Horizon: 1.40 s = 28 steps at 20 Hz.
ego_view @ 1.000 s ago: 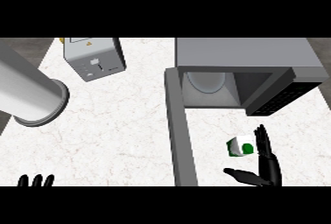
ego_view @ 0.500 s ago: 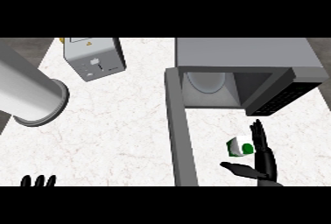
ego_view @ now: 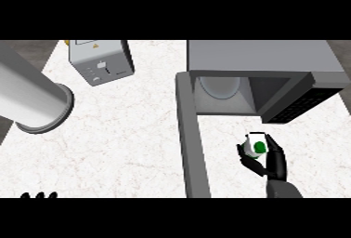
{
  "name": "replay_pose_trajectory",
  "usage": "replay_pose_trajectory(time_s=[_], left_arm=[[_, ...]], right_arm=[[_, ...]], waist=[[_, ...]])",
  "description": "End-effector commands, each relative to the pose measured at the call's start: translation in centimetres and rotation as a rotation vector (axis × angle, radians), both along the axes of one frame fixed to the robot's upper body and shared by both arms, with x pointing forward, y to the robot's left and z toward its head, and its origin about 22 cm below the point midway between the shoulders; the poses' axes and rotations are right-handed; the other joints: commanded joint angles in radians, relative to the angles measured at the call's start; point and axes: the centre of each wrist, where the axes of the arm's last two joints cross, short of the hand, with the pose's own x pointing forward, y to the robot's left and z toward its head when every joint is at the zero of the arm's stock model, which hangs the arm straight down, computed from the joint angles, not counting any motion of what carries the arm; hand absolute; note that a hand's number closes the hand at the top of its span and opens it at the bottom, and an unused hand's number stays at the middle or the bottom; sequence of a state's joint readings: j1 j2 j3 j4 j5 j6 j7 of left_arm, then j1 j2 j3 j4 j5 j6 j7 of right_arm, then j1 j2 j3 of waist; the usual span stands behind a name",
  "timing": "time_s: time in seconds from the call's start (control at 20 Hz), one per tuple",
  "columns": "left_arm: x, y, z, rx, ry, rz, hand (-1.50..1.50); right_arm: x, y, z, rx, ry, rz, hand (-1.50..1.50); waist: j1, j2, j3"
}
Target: Pick up the milk, place it into the microwave and close the microwave
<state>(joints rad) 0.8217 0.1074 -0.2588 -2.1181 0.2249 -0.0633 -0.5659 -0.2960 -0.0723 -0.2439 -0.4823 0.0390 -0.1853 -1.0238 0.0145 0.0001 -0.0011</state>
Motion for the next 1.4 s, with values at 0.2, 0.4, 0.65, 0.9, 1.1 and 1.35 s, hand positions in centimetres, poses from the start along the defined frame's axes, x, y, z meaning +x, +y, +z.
replay_pose_trajectory(time_s=[0.2, 0.4, 0.65, 0.9, 1.1, 1.35], left_arm=[[0.6, 0.0, 0.4, -0.019, -0.01, -0.002, -1.5], [0.7, -0.5, 0.0, -0.01, -0.019, -0.006, -1.5], [1.0, 1.1, 0.7, -0.023, -0.004, -0.023, -1.5], [-1.4, 1.0, 0.2, -0.029, 0.015, -0.042, -1.5], [-0.9, -0.4, -0.8, -0.017, -0.006, -0.013, -1.5], [-0.9, 0.3, 0.9, -0.03, 0.006, -0.022, -1.5]], right_arm=[[1.4, 0.6, 0.1, -0.019, -0.122, -0.058, 1.5], [4.5, 0.1, 2.1, -0.008, -0.139, 0.012, 1.5], [6.3, -0.2, 3.4, 0.045, -0.195, 0.105, 1.5], [6.7, 0.0, 3.9, 0.069, -0.202, 0.073, 1.5], [6.4, -0.3, 4.1, 0.037, -0.216, 0.102, 1.5], [5.0, 0.6, 5.2, 0.045, -0.209, 0.101, 1.5]], waist=[[0.002, 0.004, 0.003], [0.013, 0.008, 0.004], [0.012, 0.01, 0.004], [0.002, 0.001, 0.002], [-0.005, -0.001, 0.001], [-0.023, -0.007, 0.0]])
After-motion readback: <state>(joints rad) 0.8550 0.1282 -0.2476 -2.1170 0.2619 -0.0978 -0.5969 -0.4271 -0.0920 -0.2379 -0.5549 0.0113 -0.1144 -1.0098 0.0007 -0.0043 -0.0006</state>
